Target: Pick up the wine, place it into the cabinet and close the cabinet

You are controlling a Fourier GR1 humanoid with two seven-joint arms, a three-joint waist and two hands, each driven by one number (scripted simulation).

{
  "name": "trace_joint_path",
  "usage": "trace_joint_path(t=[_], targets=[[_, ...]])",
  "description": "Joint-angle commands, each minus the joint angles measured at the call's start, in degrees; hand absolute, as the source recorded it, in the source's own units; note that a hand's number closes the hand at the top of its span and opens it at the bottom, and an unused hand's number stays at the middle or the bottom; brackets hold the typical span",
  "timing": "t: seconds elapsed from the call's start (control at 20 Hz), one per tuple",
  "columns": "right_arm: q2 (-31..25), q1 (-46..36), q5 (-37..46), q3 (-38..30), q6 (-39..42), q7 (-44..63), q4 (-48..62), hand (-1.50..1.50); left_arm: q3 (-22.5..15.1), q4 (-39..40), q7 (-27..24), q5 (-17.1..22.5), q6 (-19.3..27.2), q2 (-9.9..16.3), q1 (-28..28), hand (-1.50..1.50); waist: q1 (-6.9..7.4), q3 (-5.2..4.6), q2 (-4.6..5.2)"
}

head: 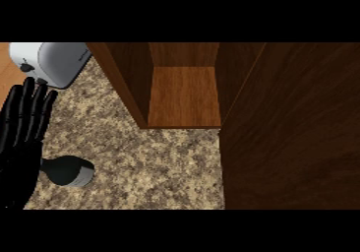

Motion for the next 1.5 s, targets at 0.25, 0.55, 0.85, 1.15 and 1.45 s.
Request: trace_joint_path(t=[0.25, 0.55, 0.85, 1.15, 1.45], targets=[[-0.1, 6.6, -5.0, 0.8, 3.5, 0.7, -4.5, -1.5, 2.0, 0.9, 0.0, -20.7, 23.5, -6.5, 4.2, -1.5, 0.9, 1.1, -0.17], [-4.0, 13.2, -13.2, 5.6, 11.4, 9.3, -11.8, -1.5, -15.5, 0.6, 4.6, -11.5, 44.6, -6.6, 3.2, -1.5, -0.23, 0.98, -0.24], [-4.5, 11.0, -16.0, 4.3, 9.0, 18.4, -19.2, -1.5, -24.3, 5.0, 14.6, -23.2, 55.5, -6.7, -6.5, -1.5, 0.28, 0.98, -0.03], [-6.0, 6.4, -19.8, 0.0, 8.9, 25.0, -20.7, -1.5, -25.7, 6.7, 25.7, -32.2, 59.4, -6.7, -13.9, -1.5, 0.61, 0.97, 0.03], [-4.8, 2.7, -18.2, 1.7, 6.0, 30.1, -23.1, -1.5, -26.6, 1.2, 35.3, -40.8, 58.7, -6.7, -13.1, -1.5, 0.86, 0.97, -0.07]])
